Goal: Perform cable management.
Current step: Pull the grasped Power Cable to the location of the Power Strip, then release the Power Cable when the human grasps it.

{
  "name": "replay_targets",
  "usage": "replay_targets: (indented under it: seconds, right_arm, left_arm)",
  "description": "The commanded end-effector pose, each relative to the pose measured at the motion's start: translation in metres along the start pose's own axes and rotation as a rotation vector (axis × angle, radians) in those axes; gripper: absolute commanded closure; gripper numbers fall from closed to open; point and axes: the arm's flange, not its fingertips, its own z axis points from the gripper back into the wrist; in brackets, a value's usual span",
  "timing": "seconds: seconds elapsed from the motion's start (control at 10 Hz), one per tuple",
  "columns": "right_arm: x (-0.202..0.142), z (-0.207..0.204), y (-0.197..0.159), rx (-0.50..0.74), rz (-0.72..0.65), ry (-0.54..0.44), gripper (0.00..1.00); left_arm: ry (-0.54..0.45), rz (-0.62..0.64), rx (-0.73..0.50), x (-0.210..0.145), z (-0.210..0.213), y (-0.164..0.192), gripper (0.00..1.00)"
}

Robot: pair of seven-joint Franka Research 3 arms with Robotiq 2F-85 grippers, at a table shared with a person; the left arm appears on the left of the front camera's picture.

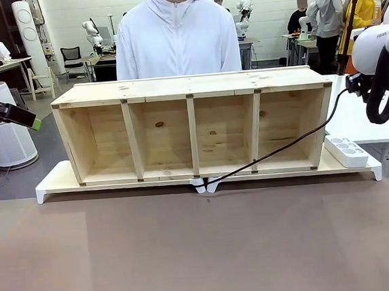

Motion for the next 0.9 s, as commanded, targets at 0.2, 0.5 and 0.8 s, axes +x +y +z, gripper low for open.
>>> replay_targets:
  seconds: [0.2, 0.5, 0.8]
  right_arm:
    - [0.001, 0.000, -0.001, -0.001, 0.003, -0.002, 0.86]
    - [0.001, 0.000, -0.001, -0.001, 0.003, -0.002, 0.86]
    - [0.001, 0.000, -0.001, -0.001, 0.003, -0.002, 0.86]
  left_arm:
    - [-0.007, 0.002, 0.003, 0.001, -0.002, 0.001, 0.00]
    - [-0.007, 0.002, 0.003, 0.001, -0.002, 0.001, 0.00]
    - [-0.007, 0.002, 0.003, 0.001, -0.002, 0.001, 0.00]
